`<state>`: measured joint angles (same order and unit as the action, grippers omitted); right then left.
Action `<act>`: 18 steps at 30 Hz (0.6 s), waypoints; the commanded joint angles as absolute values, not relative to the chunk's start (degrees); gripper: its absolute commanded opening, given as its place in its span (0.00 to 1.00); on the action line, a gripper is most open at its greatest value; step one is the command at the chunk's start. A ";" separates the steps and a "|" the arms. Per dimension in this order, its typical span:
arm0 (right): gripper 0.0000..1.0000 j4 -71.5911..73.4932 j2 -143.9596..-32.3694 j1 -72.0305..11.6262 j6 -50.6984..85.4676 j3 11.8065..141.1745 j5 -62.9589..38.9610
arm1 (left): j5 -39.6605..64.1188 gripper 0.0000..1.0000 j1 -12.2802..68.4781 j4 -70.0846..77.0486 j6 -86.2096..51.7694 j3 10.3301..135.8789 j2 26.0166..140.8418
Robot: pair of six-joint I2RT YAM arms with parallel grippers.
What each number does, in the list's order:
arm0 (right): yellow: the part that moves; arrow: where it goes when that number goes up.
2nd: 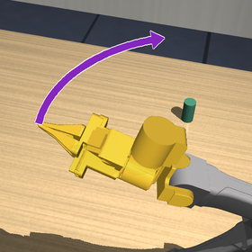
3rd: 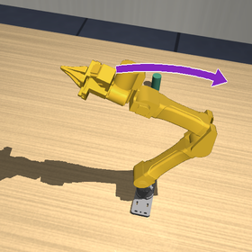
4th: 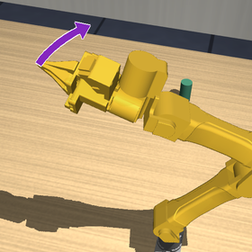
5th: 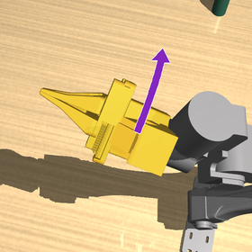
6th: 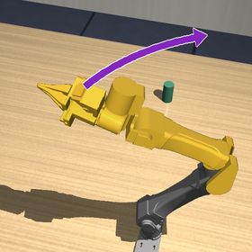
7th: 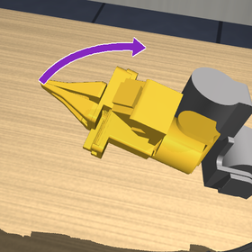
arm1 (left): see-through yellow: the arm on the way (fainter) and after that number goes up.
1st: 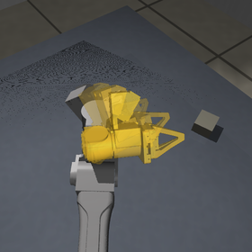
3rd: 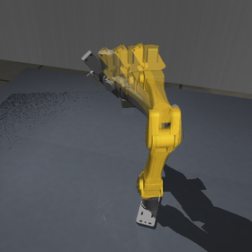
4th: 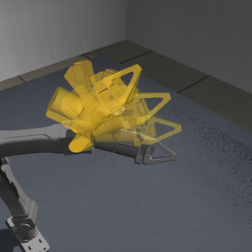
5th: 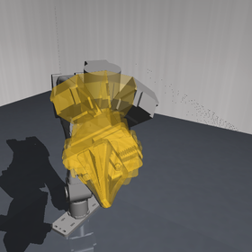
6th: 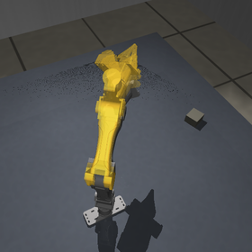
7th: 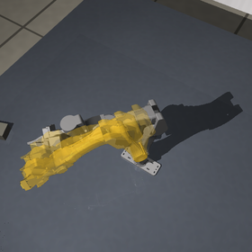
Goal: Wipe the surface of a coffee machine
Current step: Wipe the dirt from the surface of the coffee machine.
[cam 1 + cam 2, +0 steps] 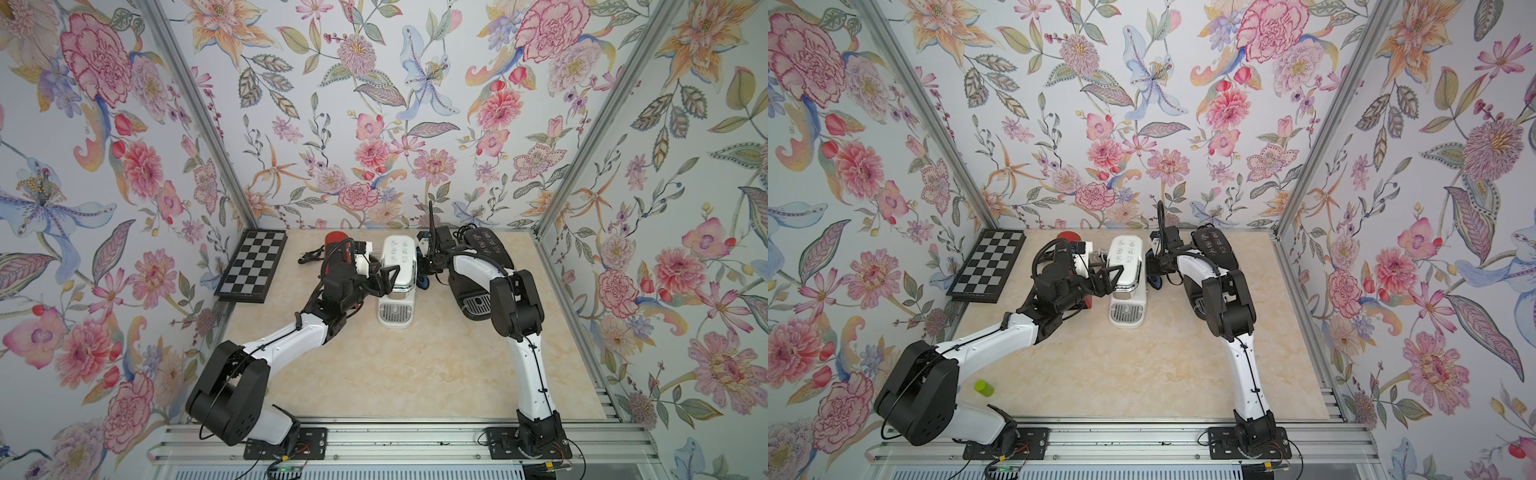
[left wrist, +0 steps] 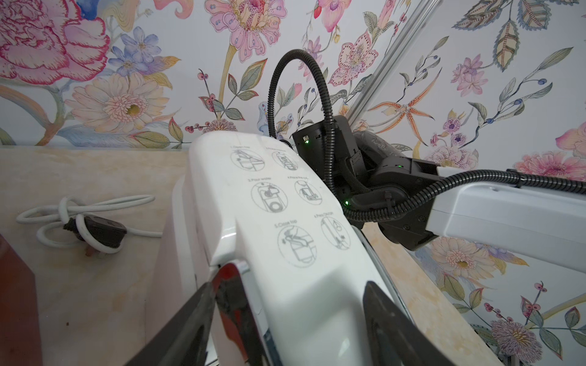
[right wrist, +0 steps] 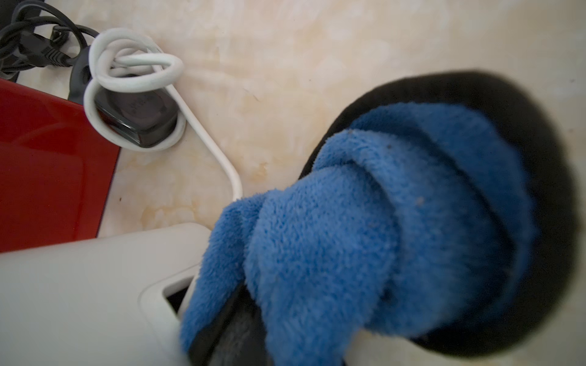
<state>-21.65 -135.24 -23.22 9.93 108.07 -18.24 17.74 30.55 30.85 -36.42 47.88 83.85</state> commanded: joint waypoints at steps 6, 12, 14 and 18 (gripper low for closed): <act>0.00 -23.48 -128.56 -27.39 10.57 109.06 -22.95 | 21.22 0.73 31.28 26.71 -35.03 46.54 83.33; 0.00 -20.19 -122.13 -26.04 13.39 108.10 -30.32 | 20.76 0.73 31.24 26.81 -34.99 45.71 82.79; 0.01 -19.30 -120.83 -25.52 13.76 107.96 -32.47 | 21.07 0.73 31.29 27.12 -35.11 45.63 82.88; 0.01 -16.46 -119.44 -23.74 16.62 107.51 -36.41 | 21.26 0.73 31.24 27.42 -35.24 45.53 83.06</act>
<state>-18.48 -121.58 -23.20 13.78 107.87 -26.76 17.91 30.55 30.04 -36.42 47.09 82.59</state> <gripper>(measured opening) 0.099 0.734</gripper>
